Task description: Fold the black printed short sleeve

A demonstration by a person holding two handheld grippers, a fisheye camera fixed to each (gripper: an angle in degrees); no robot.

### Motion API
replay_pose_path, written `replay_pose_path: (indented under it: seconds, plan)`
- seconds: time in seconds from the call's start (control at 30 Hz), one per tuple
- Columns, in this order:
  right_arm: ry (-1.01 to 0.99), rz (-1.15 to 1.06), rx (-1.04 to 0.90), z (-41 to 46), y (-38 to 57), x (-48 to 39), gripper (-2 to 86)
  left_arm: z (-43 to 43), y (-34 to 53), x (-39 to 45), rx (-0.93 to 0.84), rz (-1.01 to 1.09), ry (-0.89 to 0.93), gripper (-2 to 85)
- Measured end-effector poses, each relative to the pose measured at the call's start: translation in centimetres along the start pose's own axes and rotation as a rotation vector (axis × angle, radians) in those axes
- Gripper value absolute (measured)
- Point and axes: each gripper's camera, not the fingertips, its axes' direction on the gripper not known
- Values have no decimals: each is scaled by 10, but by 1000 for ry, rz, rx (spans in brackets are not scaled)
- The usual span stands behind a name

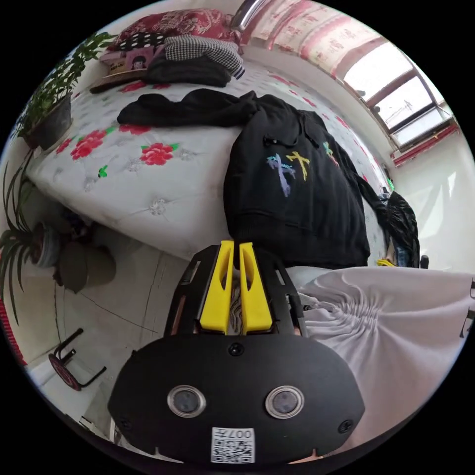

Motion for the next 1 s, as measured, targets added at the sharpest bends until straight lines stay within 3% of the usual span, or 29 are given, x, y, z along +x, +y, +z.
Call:
replay_pose_path:
  seconds: [0.23, 0.4, 0.53, 0.67, 0.77, 0.87, 1.0]
  plan:
    - [113, -252, -36, 41, -5, -36, 76, -29, -16, 13, 25, 95, -30, -8]
    - [116, -227, -175, 107, -15, -14, 67, -32, -15, 3, -11, 62, -17, -8]
    - [-8, -146, -158, 109, -34, 23, 31, -42, -33, 0, 5, 44, 20, -8]
    - [-81, -110, 99, 36, -60, 58, 12, -95, -80, 13, 116, 55, 140, -8]
    - [-38, -117, 249, -23, -57, 71, 7, -141, -87, 37, 211, 172, 115, -8]
    - [-70, -97, 191, -23, -31, 86, 5, -147, -61, 36, 151, 191, 107, -7]
    - [-159, -1, 3, 38, 13, 110, 3, -103, -8, -3, -34, 12, 121, -8]
